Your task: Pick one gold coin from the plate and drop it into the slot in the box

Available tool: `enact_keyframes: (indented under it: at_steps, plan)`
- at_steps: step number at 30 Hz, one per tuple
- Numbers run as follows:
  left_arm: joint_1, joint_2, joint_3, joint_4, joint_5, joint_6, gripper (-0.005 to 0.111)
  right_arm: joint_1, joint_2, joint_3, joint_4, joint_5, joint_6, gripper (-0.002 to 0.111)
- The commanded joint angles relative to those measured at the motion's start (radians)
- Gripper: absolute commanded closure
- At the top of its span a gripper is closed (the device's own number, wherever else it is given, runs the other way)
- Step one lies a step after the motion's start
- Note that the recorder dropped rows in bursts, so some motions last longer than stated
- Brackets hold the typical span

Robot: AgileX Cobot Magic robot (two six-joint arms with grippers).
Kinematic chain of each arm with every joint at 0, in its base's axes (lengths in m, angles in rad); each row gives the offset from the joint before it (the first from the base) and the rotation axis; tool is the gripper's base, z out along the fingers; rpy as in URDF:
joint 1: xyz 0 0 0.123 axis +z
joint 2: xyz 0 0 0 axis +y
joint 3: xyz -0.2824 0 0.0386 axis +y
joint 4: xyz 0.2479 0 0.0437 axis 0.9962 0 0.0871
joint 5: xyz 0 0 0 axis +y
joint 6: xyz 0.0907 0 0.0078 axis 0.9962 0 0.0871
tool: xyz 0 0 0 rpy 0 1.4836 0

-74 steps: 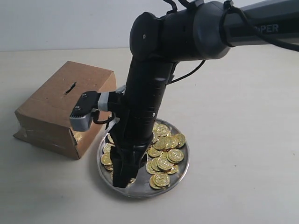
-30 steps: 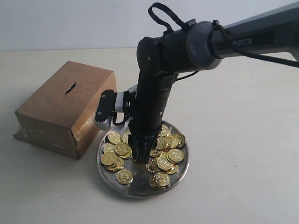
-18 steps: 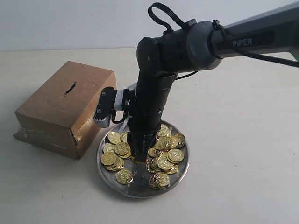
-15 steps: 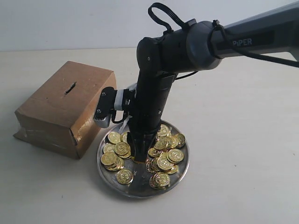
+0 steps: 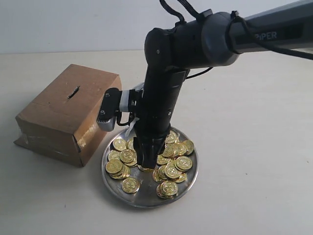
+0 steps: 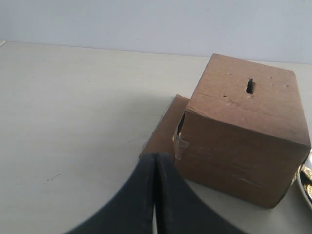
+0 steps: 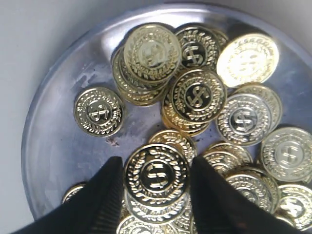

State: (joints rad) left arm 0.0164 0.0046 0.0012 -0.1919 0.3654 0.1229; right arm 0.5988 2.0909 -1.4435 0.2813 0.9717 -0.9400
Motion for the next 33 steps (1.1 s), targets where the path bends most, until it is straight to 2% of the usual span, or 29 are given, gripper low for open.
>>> enact_keyframes:
  at_steps: [1,8,9,10,13,16,19,21,23,26,29,30,33]
  plan:
    - [-0.006,-0.005,-0.001,0.002,-0.010,0.001,0.107,-0.006,-0.037,-0.009,0.019,0.012,-0.011,0.095]
    - [-0.006,-0.005,-0.001,-0.001,-0.026,0.007,0.107,-0.006,-0.079,-0.009,0.064,0.053,-0.014,0.095]
    - [-0.006,-0.005,-0.001,-0.123,-0.064,-0.045,0.107,-0.006,-0.094,-0.009,0.066,0.053,-0.026,0.095]
    - [-0.006,-0.005,-0.001,-0.316,-0.094,-0.097,0.107,-0.006,-0.104,-0.009,0.066,0.053,-0.028,0.095]
    - [-0.006,-0.005,-0.001,-0.598,-0.169,-0.123,0.107,-0.006,-0.121,-0.009,0.071,0.053,-0.028,0.095]
    - [-0.006,-0.005,-0.001,-0.747,-0.174,-0.100,0.107,-0.006,-0.123,-0.009,0.071,0.055,-0.028,0.095]
    - [-0.006,0.020,-0.002,-0.805,-0.128,-0.062,0.107,-0.006,-0.123,-0.009,0.071,0.068,-0.028,0.095]
    - [-0.006,0.095,-0.032,-0.870,-0.098,-0.012,0.107,-0.006,-0.123,-0.009,0.069,0.089,-0.028,0.095]
    - [-0.006,0.236,-0.069,-0.997,-0.027,0.114,0.106,-0.006,-0.123,-0.009,0.061,0.102,-0.028,0.095]
    - [-0.006,0.392,-0.107,-1.145,0.079,0.294,0.094,-0.006,-0.123,-0.009,0.059,0.107,-0.028,0.095]
    - [-0.006,0.606,-0.146,-1.288,0.196,0.470,0.068,-0.006,-0.123,-0.009,0.059,0.103,-0.028,0.095]
    - [-0.006,0.720,-0.172,-1.336,0.306,0.563,0.059,-0.006,-0.123,-0.009,0.059,0.103,-0.028,0.095]
    - [-0.006,0.921,-0.227,-1.368,0.500,0.664,0.057,-0.006,-0.129,-0.009,0.059,0.110,-0.028,0.095]
